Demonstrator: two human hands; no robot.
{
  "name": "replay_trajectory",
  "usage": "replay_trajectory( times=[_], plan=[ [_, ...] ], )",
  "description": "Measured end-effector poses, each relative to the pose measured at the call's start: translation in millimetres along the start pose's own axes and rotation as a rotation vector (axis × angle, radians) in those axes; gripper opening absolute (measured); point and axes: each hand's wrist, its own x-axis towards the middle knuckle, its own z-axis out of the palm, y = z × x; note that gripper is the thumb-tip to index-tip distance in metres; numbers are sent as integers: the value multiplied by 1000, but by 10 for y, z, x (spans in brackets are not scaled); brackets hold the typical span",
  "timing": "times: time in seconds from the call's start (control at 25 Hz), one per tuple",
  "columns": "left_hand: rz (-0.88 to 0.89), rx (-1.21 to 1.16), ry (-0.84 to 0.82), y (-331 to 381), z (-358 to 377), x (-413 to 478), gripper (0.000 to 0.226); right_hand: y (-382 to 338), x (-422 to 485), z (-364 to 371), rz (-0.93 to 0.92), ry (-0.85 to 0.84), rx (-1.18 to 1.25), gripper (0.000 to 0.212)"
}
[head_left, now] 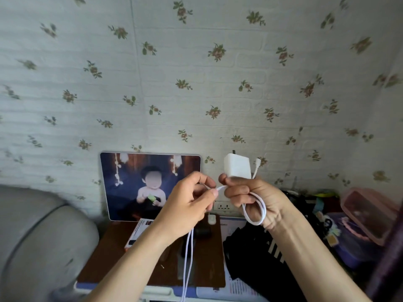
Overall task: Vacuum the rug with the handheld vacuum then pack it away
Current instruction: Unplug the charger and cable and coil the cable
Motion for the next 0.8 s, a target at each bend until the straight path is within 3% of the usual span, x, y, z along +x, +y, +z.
replay_trajectory(
  times=[0.08,0.24,0.44,0.52,0.64,0.8],
  plan=[
    [-73,-100,-68,-60,-87,-9,15,-125,-38,11,-134,-11,-64,60],
    [-113,-67,-132,-208,-308,-14,23,-560,-206,-93,-462,47,-76,77],
    [-228,104,-164,-399,-639,32,21,-985,-508,-294,-774,166,-79,76],
    [-239,115,-81,-422,-753,52,21,-1012,-594,-350,-820,320,-180,65],
    [-138,59,81,-329,-765,145,21,-962,-601,-374,-802,548,-513,38],
    [31,-129,269,-134,-737,310,22,-931,-574,-359,-714,647,-819,41]
  ],
)
